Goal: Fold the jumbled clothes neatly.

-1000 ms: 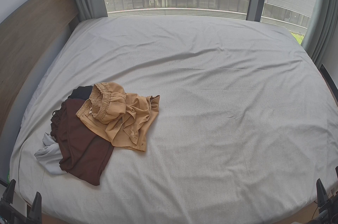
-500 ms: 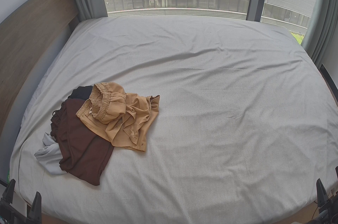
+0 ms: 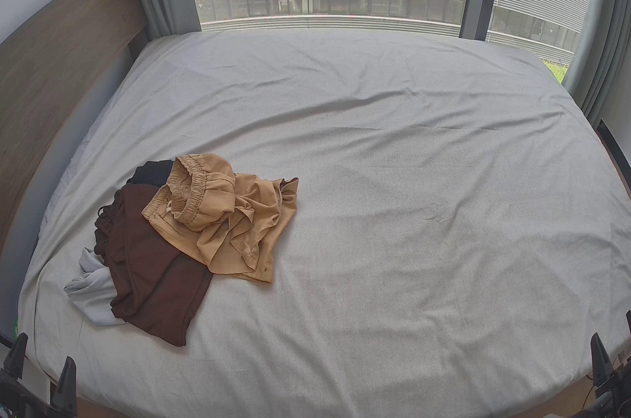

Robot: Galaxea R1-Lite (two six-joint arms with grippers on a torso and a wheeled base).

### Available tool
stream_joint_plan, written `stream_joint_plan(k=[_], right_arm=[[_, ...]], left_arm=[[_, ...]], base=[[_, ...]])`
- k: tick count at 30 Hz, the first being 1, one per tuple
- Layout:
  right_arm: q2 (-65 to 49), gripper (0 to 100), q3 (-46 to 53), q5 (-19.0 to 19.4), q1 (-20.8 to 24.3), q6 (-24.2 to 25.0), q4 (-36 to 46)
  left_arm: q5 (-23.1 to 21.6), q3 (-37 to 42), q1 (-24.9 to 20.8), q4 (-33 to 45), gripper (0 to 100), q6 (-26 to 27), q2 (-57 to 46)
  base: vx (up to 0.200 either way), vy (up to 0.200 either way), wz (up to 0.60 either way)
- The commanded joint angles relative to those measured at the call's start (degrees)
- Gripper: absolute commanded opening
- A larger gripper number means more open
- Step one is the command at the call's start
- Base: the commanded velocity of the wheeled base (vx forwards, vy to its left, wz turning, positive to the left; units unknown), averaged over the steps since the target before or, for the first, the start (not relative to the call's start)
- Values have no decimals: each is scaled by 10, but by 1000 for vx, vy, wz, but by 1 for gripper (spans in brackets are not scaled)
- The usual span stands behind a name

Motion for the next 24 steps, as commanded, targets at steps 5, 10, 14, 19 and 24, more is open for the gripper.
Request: stream_joint_plan(k=[5,10,14,19,24], right_arm=[[-8,100,10,0,0,2,0],[-8,100,9,0,0,2,0],[-8,100,10,0,0,2,0],[-8,100,9,0,0,2,0],[-8,100,9,0,0,2,0]], left_arm=[[-5,-6,6,-72,100,-1,18],[-17,9,5,-67,100,-2,47],[-17,-8,0,-70,100,-10,87],[-24,-88,-30,-71,100,-24,154],[-29,-140,-65,-74,100,-26,222]], base=[[0,0,0],[0,0,0],[0,0,0],[0,0,0],[0,0,0]])
